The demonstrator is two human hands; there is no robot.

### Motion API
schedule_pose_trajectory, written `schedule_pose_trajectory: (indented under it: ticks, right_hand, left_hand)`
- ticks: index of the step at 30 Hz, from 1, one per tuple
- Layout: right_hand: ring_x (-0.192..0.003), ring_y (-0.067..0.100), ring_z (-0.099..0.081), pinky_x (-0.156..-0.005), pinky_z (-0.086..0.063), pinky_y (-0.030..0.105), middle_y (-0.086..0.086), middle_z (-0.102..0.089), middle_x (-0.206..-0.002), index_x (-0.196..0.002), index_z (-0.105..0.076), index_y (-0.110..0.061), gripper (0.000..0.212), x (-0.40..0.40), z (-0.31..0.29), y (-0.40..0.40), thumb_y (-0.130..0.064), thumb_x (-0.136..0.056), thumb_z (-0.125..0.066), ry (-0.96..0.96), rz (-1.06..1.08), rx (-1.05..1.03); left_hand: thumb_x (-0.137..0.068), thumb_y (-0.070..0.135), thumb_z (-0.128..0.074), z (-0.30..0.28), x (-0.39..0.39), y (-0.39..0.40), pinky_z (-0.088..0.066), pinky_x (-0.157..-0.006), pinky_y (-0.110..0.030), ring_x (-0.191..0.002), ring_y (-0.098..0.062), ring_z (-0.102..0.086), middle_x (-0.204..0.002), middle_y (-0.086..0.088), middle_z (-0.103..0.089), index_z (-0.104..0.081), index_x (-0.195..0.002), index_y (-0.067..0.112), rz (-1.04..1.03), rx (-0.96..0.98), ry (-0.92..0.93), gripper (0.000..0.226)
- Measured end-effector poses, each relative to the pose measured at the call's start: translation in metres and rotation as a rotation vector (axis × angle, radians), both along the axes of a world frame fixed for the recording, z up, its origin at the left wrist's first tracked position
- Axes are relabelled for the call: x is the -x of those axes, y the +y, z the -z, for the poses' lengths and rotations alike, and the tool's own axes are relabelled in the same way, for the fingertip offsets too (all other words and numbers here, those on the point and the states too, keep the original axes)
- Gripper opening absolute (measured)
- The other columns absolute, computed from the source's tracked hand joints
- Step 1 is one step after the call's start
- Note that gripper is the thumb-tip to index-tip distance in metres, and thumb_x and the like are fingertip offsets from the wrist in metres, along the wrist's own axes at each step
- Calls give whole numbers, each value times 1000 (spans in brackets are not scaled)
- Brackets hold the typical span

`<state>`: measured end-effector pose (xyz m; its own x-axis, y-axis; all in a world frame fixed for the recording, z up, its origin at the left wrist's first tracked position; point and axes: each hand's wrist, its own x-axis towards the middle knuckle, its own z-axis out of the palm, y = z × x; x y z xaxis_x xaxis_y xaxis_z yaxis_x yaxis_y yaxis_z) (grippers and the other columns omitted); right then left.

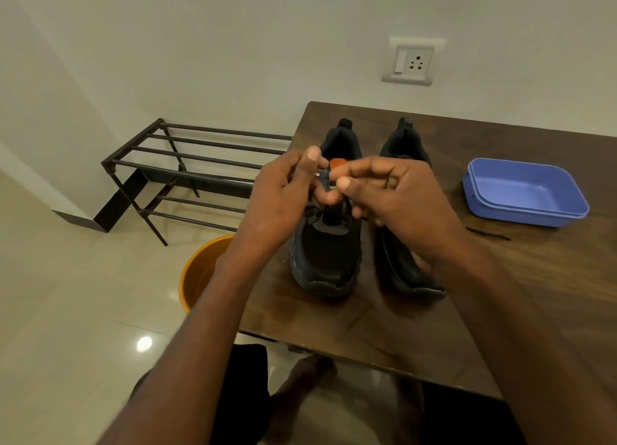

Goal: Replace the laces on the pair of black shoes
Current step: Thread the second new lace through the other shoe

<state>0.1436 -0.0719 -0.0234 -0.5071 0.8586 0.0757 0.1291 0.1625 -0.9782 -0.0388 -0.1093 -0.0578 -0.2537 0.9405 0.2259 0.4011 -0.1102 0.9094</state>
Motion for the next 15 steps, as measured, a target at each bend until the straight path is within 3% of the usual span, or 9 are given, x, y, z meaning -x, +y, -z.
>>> schedule_pose_trajectory:
  ticks: [5, 8, 10, 12, 15]
  right_hand:
    - [-90, 22, -71, -67, -53, 26, 13, -77, -112, -120, -69, -6, 21, 9, -10, 0, -9, -100, -62, 407, -10, 230]
    - [-89, 16, -73, -67, -55, 24, 12, -76, -116, -120, -66, -10, 20, 6, -15, 7, -13, -101, -59, 604, 55, 409]
    - [-77, 11, -70, -59, -50, 19, 10, -78, -105, -118, -66, -10, 19, -3, -13, 13, -14, -99, -62, 639, 199, 440]
    - [-66, 5, -64, -55, -46, 18, 5, -78, -96, -115, -69, -13, 17, -17, -8, 21, -17, -99, -65, 385, 436, 344]
    - [-84, 12, -68, -69, -48, 28, 1, -73, -97, -108, -73, -22, 14, -41, 7, 32, -21, -98, -64, -490, 672, -89]
  left_hand:
    - [-106, 62, -11, -13, -17, -3, -56, -83, -39, -95, -27, -70, -90, -4, -74, -59, -139, 12, 251, 140, -595, 77]
    - [-111, 48, -31, -15, -12, -6, -53, -82, -39, -88, -33, -67, -89, -14, -70, -53, -144, 10, 335, 111, -566, 55]
    - [-106, 30, -53, -14, -3, -8, -53, -73, -33, -71, -22, -62, -75, -6, -60, -54, -142, 10, 318, 73, -563, 41]
    - [-103, 20, -56, -14, 8, -8, -48, -63, -26, -63, -11, -49, -70, 3, -49, -56, -138, 7, 246, 13, -682, 38]
    - [-104, 10, -51, -13, 19, -6, -40, -56, -21, -63, -7, -43, -72, 5, -47, -57, -135, 4, 131, -70, -768, 32]
